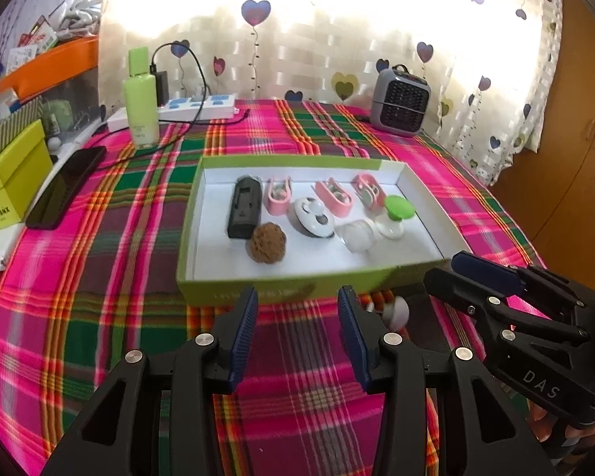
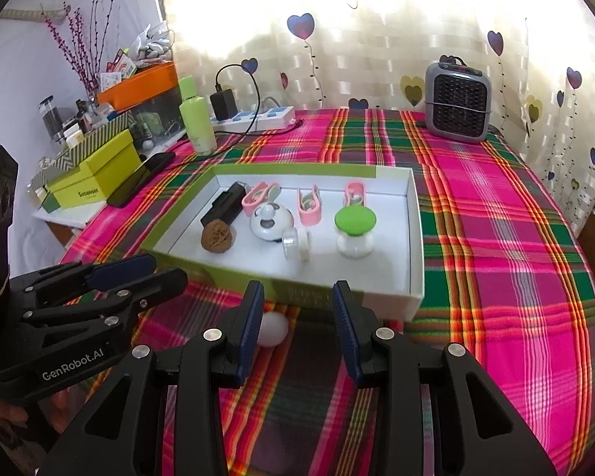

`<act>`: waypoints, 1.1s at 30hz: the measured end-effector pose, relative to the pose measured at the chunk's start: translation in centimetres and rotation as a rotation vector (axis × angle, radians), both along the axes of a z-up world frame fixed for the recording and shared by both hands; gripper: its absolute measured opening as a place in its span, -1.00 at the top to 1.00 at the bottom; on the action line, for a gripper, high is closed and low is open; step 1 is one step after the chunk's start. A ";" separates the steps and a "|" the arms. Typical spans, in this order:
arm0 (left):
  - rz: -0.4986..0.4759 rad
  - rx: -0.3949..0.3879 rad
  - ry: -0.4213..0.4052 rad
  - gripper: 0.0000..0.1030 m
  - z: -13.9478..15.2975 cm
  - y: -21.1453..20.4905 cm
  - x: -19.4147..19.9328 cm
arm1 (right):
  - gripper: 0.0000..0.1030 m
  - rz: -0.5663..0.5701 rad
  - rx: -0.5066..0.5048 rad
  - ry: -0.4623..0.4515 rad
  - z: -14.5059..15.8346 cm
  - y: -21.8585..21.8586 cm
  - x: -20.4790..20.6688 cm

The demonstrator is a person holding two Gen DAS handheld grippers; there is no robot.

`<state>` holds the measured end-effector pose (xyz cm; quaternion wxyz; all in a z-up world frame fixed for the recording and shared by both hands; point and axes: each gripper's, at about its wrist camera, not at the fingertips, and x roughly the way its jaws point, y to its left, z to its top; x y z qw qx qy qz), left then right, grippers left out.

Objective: Organize objects
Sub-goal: 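Withdraw both tools and move them toward the remaining walnut and white egg, then grasp the second walnut with the left tool while the right tool approaches the white egg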

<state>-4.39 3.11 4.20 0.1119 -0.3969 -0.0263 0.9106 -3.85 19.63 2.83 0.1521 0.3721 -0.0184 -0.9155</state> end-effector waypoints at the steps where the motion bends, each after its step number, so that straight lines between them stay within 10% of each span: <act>1: -0.006 0.001 -0.004 0.22 -0.1 0.1 0.1 | 0.28 0.000 -0.003 -0.002 -0.1 0.1 0.2; 33: -0.083 0.016 -0.089 0.06 -3.3 3.5 0.2 | 0.28 -0.039 -0.035 -0.047 -1.5 2.5 1.1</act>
